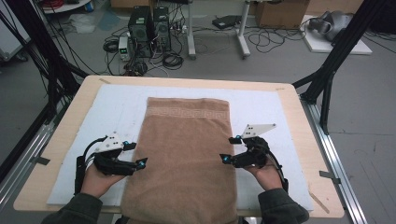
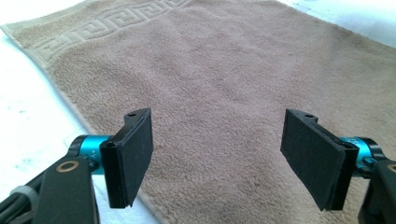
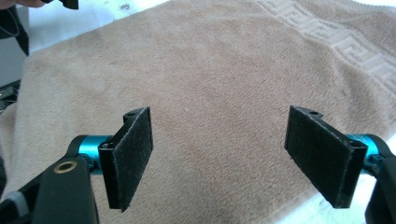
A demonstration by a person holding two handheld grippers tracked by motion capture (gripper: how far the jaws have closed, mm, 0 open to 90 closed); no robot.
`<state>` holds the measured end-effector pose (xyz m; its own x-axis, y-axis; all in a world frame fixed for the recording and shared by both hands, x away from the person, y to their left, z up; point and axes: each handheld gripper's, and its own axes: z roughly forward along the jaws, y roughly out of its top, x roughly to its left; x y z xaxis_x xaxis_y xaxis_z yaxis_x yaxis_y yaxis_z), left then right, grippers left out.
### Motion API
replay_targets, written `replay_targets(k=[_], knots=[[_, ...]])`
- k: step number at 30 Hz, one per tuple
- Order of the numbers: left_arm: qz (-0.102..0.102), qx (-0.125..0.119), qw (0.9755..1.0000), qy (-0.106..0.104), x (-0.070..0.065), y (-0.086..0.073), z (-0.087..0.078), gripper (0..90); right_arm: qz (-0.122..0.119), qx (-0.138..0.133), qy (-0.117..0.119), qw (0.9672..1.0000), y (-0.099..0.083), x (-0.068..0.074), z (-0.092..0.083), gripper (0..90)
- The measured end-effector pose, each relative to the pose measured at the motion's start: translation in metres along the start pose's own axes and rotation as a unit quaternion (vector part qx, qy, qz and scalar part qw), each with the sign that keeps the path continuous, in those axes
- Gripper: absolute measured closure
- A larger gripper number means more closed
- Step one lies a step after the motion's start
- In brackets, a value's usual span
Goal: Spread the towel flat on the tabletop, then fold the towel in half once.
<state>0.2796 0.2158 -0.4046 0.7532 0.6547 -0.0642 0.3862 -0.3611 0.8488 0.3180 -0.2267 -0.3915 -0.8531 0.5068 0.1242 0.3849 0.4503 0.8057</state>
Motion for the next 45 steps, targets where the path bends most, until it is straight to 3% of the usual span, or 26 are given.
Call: replay_targets(k=[7,14,19,25,29,32,38,41,45], knots=[[-0.002,0.000,1.0000,-0.003,0.001,0.000,-0.001,26.6,-0.011,0.013,-0.003,0.9999,0.004,0.001,0.002,21.8],[-0.012,0.004,0.9999,-0.007,0.008,0.002,-0.001,26.7,-0.002,0.016,-0.003,0.9999,-0.001,-0.004,0.001,21.8],[-0.003,0.009,1.0000,0.003,0.018,0.016,0.000,27.5,-0.004,0.019,-0.012,0.9997,0.003,-0.012,0.001,21.8],[-0.001,0.006,0.9996,0.028,0.038,0.044,0.005,29.0,-0.007,0.028,-0.031,0.9991,0.025,-0.035,0.002,21.8],[-0.025,0.000,0.9994,0.023,0.059,0.058,0.016,29.7,-0.011,0.037,-0.044,0.9983,0.043,-0.051,0.007,22.5],[-0.038,0.001,0.9987,0.032,0.073,0.059,0.028,30.6,-0.002,0.031,-0.059,0.9978,0.050,-0.066,0.014,23.0],[-0.047,0.015,0.9970,0.060,0.090,0.050,0.049,32.6,0.022,0.035,-0.075,0.9964,0.044,-0.085,0.032,28.9],[-0.060,0.029,0.9961,0.058,0.098,0.043,0.061,33.7,0.025,0.048,-0.089,0.9945,0.040,-0.093,0.041,30.7],[-0.062,0.041,0.9960,0.049,0.103,0.036,0.076,38.8,0.026,0.075,-0.096,0.9921,0.032,-0.100,0.054,35.4]])
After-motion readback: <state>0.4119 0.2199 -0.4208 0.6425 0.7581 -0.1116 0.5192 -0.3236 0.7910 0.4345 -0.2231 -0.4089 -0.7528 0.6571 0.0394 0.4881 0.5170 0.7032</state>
